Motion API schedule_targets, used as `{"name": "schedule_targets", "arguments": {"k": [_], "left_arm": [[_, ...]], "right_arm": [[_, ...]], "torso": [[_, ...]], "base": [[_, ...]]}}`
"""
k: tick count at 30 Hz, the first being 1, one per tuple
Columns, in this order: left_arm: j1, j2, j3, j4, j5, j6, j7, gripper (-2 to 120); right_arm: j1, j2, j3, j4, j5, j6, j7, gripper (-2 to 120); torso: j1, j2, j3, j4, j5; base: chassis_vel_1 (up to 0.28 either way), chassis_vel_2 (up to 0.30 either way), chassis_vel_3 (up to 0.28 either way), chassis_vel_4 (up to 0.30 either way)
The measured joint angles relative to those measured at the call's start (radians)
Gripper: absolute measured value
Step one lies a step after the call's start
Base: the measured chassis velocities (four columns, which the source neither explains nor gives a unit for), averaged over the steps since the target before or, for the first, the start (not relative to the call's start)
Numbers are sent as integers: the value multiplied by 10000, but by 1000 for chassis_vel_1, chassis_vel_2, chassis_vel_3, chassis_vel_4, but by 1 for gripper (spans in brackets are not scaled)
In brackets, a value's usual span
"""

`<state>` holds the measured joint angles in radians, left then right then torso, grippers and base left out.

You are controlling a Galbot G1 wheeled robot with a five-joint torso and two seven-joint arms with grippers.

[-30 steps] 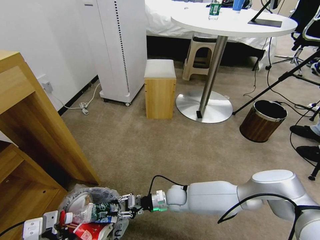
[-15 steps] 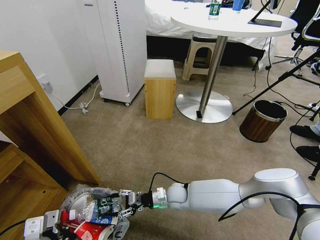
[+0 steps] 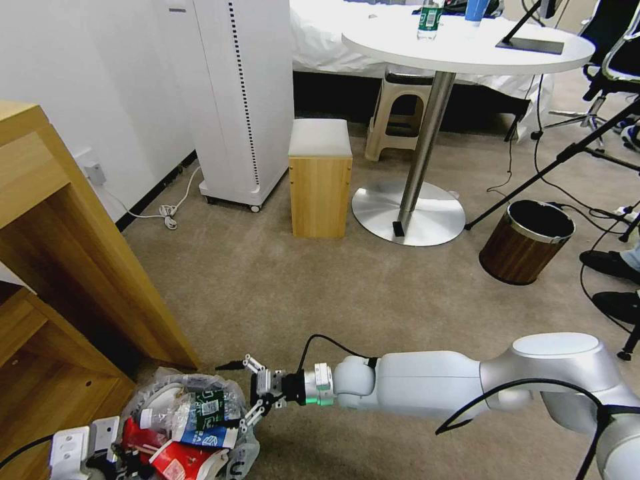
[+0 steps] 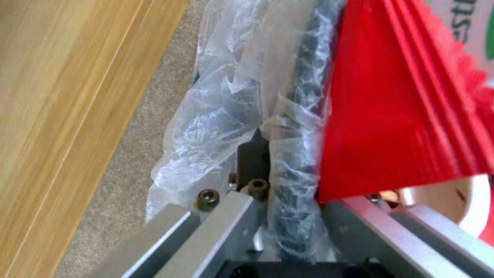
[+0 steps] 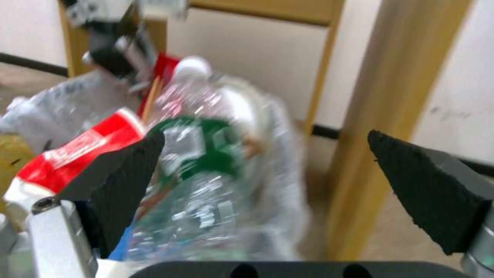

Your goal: Pick up the trash bin and place the garbage on the floor into it.

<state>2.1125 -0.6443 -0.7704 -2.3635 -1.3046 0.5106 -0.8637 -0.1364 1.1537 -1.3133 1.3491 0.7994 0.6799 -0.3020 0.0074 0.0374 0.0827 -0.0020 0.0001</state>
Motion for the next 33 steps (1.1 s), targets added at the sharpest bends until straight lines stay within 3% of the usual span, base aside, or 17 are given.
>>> {"name": "schedule_targets", "arguments": {"k": [2,4,5,9,14,17,21,23,25,29,33], "left_arm": [[35,111,-62,-38,-93,3,-2,0],[46,141,-80,-46,-120,6,-4,0],[64,247,-134,-82,-205,5,-20,0],[70,403,-202,-109,-340,-16,-69,0],[-50,883,-386,-212,-863,-141,-271,0],[-90,1112,-414,-245,-1090,-174,-337,0],[-258,1754,-358,-235,-1871,-146,-488,0],[-316,1907,-313,-205,-2052,-144,-505,0],[-661,2319,-100,-102,-2543,-162,-614,0],[-846,2660,48,6,-2668,-285,-676,0],[-852,2601,75,-41,-2584,-316,-678,0]], "right_arm": [[77,-788,604,438,-33,53,-290,100],[108,-968,722,534,-17,69,-365,100],[173,-1584,1134,830,-3,106,-632,100],[156,-2072,1524,1096,-10,129,-732,100],[-431,-3052,2530,1598,-120,158,-724,100],[-864,-3534,3081,1851,-261,158,-712,100],[-2107,-4697,4309,2445,-766,169,-542,100],[-2288,-4897,4489,2510,-866,200,-526,100],[-2889,-5410,5122,2582,-1083,307,-510,100],[-3737,-5906,5930,2586,-1158,362,-486,100],[-3901,-5909,6050,2415,-1208,392,-480,100]], "torso": [[0,0,0,-3,0],[0,1,-1,-6,-1],[0,0,0,-6,0],[0,0,0,-3,0],[0,0,0,-2,0],[-2,0,-3,11,-12],[-4,0,-5,17,-17],[-4,0,-4,12,-12],[-3,0,-2,-9,9],[-1,0,-1,-16,3],[-1,0,0,-8,3]], "base": [[0,0,0,0],[0,0,0,0],[0,0,0,0],[0,0,0,0],[0,0,0,0],[0,0,0,0],[0,0,0,0],[0,0,0,0],[0,0,0,0],[0,0,0,0],[0,0,0,0]]}}
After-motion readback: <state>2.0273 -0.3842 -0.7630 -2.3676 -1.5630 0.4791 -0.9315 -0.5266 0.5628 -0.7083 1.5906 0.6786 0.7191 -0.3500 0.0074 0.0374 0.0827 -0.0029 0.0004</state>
